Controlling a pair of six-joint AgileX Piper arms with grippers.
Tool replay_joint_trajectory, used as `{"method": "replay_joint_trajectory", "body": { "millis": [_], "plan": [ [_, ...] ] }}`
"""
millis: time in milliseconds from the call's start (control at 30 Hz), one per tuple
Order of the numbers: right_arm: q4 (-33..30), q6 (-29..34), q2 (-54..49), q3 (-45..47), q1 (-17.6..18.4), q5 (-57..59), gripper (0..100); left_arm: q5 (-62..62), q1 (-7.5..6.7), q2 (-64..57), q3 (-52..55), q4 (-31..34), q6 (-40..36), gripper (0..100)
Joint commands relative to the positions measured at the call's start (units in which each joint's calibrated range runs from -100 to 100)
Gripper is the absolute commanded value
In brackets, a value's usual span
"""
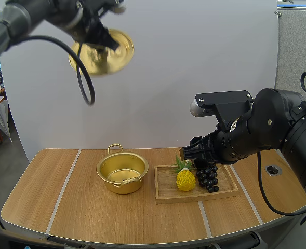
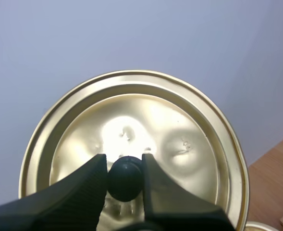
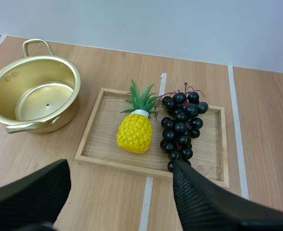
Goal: Open the pot, put the grape inside, and close it
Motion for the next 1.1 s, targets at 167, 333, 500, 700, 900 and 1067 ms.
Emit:
{"method": "replay_joint_trajectory", "body": {
  "millis": [167, 333, 500, 700, 900, 1067],
  "plan": [
    [-0.08, 0.11, -0.27, -0.47, -0.26, -1.74, 100, -8.14, -0.20, -2.45, -8.01, 0.90, -1.01, 0],
    [-1.16, 0.20, -0.27, -0.47, -0.26, -4.16, 100, -17.65, -0.20, -4.38, -8.10, 0.90, -1.01, 0],
    [-6.35, 4.57, -0.15, -0.47, -0.26, -7.01, 100, -22.34, -0.20, -5.45, -8.10, 0.90, -1.01, 0],
    [-10.00, 6.82, 6.01, -0.47, -0.26, -8.99, 100, -23.71, -0.20, -6.09, -8.10, 0.90, -1.01, 0],
    [-10.00, 7.87, 14.99, -0.47, -0.26, -14.40, 100, -23.71, -0.20, -6.09, -8.10, 0.90, -1.01, 0],
    [-10.00, 7.98, 20.53, -0.47, -0.82, -19.32, 100, -23.71, -0.20, -6.09, -8.10, 0.90, -1.01, 0]
  ]
}}
